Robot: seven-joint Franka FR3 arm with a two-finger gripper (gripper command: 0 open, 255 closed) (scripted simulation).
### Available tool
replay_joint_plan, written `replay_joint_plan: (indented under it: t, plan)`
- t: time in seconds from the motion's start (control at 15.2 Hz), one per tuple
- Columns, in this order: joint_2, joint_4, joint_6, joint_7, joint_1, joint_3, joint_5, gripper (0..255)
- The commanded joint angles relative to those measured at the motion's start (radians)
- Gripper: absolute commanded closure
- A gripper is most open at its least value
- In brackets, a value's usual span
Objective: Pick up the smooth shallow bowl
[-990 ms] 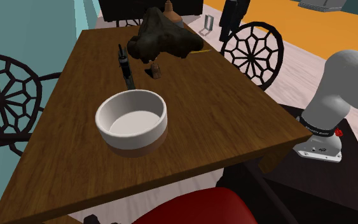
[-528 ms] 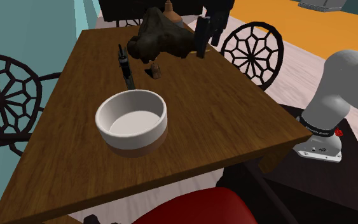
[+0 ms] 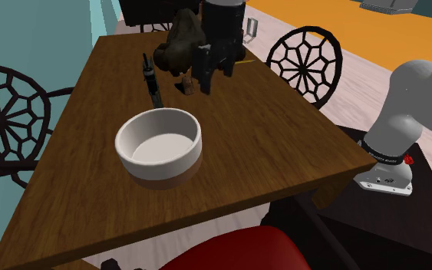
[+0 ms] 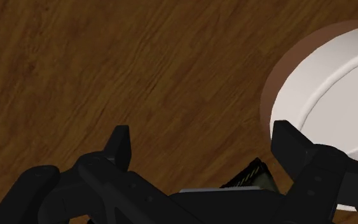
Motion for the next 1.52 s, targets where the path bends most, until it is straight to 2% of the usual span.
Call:
replay_joint_plan:
  t: [0.0, 0.33, 0.79, 0.99, 1.06, 1.45]
  plan:
    - [0.072, 0.064, 0.001, 0.047, 0.015, 0.022, -0.023, 0]
    - [0.266, 0.255, -0.018, 0.147, 0.068, 0.054, -0.096, 0]
    - [0.276, 0.175, 0.072, 0.158, 0.067, 0.050, -0.104, 0]
    - [0.277, 0.169, 0.079, 0.159, 0.067, 0.050, -0.105, 0]
    - [0.277, 0.168, 0.080, 0.158, 0.067, 0.049, -0.105, 255]
    - [0.277, 0.168, 0.080, 0.158, 0.067, 0.050, -0.105, 255]
